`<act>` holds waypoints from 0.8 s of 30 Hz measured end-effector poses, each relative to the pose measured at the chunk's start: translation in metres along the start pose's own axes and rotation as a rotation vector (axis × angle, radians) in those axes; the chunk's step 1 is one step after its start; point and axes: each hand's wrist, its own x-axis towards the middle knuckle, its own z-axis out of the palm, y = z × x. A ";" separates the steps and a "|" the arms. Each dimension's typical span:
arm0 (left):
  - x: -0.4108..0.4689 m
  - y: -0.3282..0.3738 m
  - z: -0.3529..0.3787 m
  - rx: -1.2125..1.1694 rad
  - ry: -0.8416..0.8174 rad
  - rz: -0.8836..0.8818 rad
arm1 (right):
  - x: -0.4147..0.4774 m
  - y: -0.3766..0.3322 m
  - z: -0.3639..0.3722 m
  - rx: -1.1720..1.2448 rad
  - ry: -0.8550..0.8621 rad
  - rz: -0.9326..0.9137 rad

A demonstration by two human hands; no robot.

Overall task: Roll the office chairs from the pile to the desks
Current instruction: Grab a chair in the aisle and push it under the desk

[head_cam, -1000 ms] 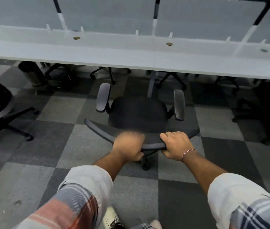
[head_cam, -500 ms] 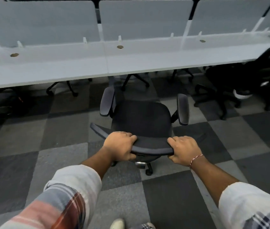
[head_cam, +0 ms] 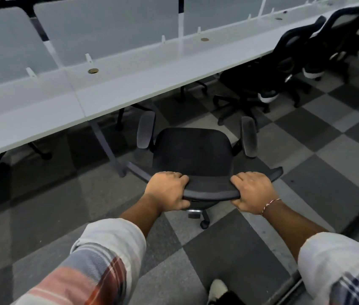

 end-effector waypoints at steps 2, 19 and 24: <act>0.022 -0.002 0.001 0.011 0.002 0.022 | 0.007 0.015 0.004 -0.002 -0.013 0.023; 0.243 0.010 -0.007 0.063 -0.048 -0.018 | 0.125 0.187 0.018 0.032 -0.184 0.032; 0.296 -0.002 -0.009 0.065 -0.063 -0.023 | 0.159 0.225 0.028 0.028 -0.181 0.045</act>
